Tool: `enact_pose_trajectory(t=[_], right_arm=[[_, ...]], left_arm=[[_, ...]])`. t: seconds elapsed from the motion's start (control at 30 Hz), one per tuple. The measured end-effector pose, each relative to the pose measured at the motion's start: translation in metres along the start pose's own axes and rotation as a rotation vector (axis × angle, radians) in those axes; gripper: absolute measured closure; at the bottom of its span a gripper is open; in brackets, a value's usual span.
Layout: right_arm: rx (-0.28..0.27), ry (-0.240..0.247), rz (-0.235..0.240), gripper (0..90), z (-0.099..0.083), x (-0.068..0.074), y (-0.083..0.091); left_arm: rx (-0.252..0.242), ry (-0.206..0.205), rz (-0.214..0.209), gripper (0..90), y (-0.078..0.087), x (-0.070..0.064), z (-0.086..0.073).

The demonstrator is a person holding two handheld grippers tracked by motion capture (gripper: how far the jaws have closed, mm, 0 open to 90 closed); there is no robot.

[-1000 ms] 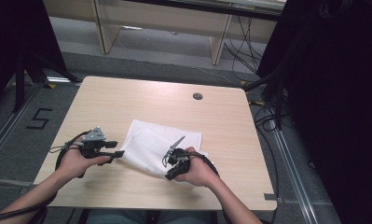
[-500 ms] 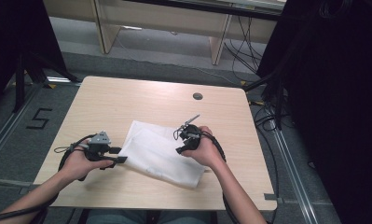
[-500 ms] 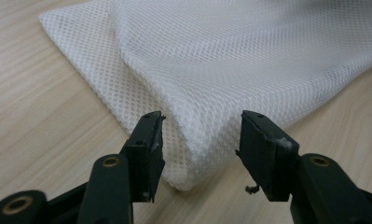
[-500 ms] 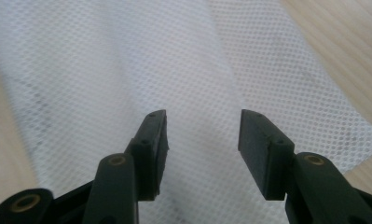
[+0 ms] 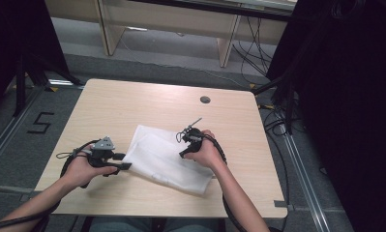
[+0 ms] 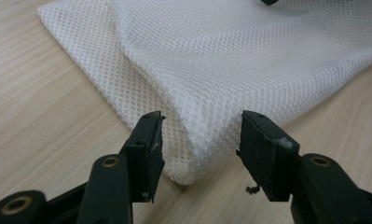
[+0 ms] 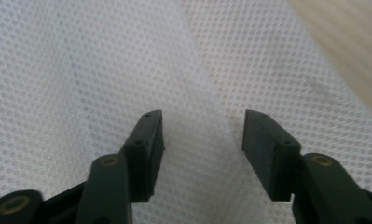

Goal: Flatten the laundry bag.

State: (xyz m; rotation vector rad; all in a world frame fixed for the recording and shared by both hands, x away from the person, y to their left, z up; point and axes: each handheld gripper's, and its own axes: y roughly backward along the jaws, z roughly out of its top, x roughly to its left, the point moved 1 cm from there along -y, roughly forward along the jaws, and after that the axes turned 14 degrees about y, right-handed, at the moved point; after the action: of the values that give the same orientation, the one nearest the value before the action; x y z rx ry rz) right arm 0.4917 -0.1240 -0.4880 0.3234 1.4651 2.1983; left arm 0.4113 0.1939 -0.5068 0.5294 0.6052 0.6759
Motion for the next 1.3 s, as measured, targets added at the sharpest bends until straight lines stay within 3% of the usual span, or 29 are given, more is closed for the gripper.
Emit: enact_pose_trajectory(t=[0.07, 0.2, 0.33, 0.37, 0.4, 0.6, 0.93, 1.1, 1.2, 1.3], right_arm=[[0.021, -0.004, -0.008, 52.9, 0.0, 0.002, -0.004], [0.038, 0.014, 0.005, 71.8, 0.003, 0.004, -0.003], [0.054, 0.053, 0.015, 84.2, 0.007, 0.005, -0.004], [0.066, 0.034, 0.016, 86.4, 0.008, 0.006, -0.003], [0.062, 0.044, 0.011, 88.7, 0.01, 0.006, -0.004], [0.053, 0.033, -0.005, 89.5, 0.014, 0.003, -0.003], [-0.043, 0.033, -0.066, 89.6, 0.031, -0.004, 0.021], [-0.06, 0.009, -0.064, 89.5, 0.036, -0.002, 0.029], [-0.085, 0.058, -0.066, 89.4, 0.039, -0.001, 0.036], [-0.076, 0.011, -0.057, 89.4, 0.04, 0.007, 0.043]], left_arm=[[0.004, 0.009, 0.002, 48.6, -0.001, 0.0, 0.0], [0.008, -0.002, 0.005, 48.5, 0.0, 0.001, 0.0], [0.008, 0.001, 0.006, 48.4, -0.001, 0.001, -0.001], [0.011, -0.005, 0.013, 48.4, -0.001, 0.0, -0.001], [0.014, -0.001, 0.009, 48.5, -0.002, 0.0, -0.001], [0.019, -0.01, 0.001, 48.5, -0.003, 0.0, -0.002], [0.024, -0.006, 0.004, 48.4, -0.004, 0.0, -0.002], [0.023, -0.001, 0.006, 48.4, -0.004, 0.0, -0.003], [0.022, -0.002, -0.001, 48.3, -0.003, 0.0, -0.002], [0.012, 0.015, -0.008, 48.2, -0.001, 0.0, -0.002]])
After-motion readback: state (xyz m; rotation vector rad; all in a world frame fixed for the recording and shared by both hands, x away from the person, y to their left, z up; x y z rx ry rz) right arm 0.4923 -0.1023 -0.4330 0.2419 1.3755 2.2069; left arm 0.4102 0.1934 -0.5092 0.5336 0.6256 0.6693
